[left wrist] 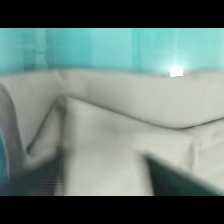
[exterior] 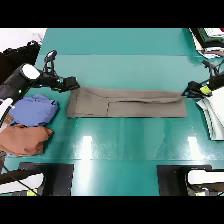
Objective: Fold the shirts.
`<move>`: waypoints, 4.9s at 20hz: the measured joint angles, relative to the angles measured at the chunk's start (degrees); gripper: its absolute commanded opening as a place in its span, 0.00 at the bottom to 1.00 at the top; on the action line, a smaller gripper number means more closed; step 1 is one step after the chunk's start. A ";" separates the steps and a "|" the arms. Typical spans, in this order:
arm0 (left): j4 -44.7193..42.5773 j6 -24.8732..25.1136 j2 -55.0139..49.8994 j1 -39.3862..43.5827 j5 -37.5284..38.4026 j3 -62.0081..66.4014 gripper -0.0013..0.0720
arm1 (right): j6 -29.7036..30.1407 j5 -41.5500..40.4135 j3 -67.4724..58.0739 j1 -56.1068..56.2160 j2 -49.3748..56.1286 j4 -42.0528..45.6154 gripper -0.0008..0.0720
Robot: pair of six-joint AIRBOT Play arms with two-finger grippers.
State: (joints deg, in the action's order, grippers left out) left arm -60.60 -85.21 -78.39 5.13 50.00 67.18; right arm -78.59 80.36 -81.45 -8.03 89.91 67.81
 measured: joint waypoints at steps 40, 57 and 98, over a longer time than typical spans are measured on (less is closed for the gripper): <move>10.08 0.09 -31.91 26.45 0.26 26.88 0.07 | 8.85 3.54 -18.01 18.47 -5.07 -30.56 0.03; -5.90 1.09 -7.43 -0.46 16.72 27.56 0.07 | 14.58 -23.52 -20.26 49.77 5.51 -32.28 0.38; -4.66 2.91 0.09 -3.48 21.38 27.39 0.06 | 9.68 -22.12 -4.52 34.69 14.34 -34.60 0.03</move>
State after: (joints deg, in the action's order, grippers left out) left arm -65.25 -82.30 -78.30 1.65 71.37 94.56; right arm -68.90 58.24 -85.97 26.65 104.25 33.21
